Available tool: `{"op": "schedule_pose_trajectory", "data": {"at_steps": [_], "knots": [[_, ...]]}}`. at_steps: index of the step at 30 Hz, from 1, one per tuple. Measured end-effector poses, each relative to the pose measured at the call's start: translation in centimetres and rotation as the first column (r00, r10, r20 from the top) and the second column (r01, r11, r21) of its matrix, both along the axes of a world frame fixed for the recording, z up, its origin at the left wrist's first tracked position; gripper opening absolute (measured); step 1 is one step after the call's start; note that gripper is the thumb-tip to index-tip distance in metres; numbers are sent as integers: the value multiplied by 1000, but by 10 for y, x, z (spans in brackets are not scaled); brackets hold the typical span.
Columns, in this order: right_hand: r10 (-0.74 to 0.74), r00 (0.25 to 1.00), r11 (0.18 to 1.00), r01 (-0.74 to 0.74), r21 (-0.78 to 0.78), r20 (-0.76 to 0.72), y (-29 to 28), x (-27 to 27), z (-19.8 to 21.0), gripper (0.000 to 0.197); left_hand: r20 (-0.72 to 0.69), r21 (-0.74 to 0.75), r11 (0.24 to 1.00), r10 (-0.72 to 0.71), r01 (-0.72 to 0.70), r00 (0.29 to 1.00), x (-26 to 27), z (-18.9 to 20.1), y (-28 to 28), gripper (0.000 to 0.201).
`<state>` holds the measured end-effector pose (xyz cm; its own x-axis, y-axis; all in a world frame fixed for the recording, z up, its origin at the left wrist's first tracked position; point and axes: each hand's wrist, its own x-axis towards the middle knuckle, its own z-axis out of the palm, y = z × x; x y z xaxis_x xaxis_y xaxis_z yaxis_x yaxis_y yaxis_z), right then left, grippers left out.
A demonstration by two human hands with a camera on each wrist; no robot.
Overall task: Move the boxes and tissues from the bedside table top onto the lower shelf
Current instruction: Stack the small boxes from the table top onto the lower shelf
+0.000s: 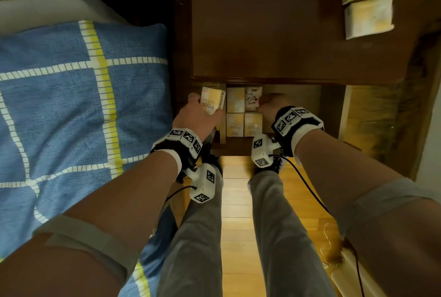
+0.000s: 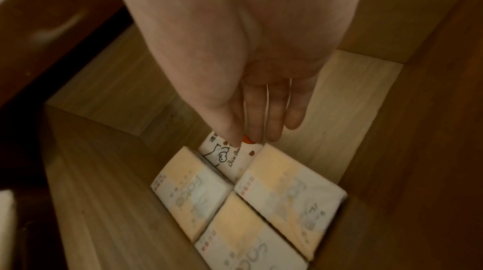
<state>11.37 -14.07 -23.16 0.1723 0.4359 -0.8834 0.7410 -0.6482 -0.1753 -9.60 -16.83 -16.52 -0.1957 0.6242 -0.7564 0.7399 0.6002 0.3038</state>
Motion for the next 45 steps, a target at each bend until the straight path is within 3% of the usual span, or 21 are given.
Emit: {"op": "schedule_pose_trajectory", "data": {"at_steps": [4, 8, 11, 15, 17, 20, 22, 24, 29, 32, 35, 42, 45], "knots": [[-45, 998, 995, 49, 92, -39, 0, -3, -6, 45, 7, -3, 1000, 3, -3, 1000, -1, -2, -1, 63], [29, 995, 1000, -28, 14, -99, 1, -8, -5, 66, 10, 6, 1000, 10, -10, 1000, -1, 0, -1, 64], [31, 991, 999, -37, -39, -128, 5, -7, 1, 60, 12, 13, 1000, 12, -12, 1000, 1, 5, -2, 64], [4, 994, 1000, -1, 20, -110, 9, -3, 22, 48, 24, 41, 999, 13, -14, 1000, 6, 14, -1, 66], [-110, 986, 990, 120, 79, -128, 7, -3, 38, 37, 37, 59, 998, 0, -2, 999, 10, 19, -1, 69], [-358, 846, 922, 386, -9, -396, -4, -6, 68, 41, 101, 66, 998, -11, 4, 995, 24, 27, -4, 73], [-409, 777, 905, 413, -103, -479, -10, -2, 79, 38, 123, 66, 998, -30, 22, 992, 36, 29, -8, 73], [-421, 764, 901, 415, -128, -489, -14, 3, 85, 32, 113, 61, 996, -70, 64, 991, 45, 32, -9, 71], [-479, 787, 856, 517, -8, -390, -20, 15, 73, 46, 86, 64, 979, -201, 196, 976, 54, 33, -8, 58], [-485, 858, 845, 510, 162, -170, -19, 24, 55, 39, 20, 85, 984, -160, 158, 987, 47, 31, -4, 41], [-463, 886, 876, 459, 149, -5, -16, 26, 38, 50, -13, 75, 987, -144, 144, 990, 36, 27, -3, 41], [-297, 949, 939, 311, 147, -108, -7, 6, 10, 46, 65, 75, 991, -119, 114, 991, 17, 9, -11, 33], [-145, 978, 979, 164, 119, -150, -7, -3, 6, 62, 71, 71, 993, -100, 95, 992, 13, 5, -12, 35]]}}
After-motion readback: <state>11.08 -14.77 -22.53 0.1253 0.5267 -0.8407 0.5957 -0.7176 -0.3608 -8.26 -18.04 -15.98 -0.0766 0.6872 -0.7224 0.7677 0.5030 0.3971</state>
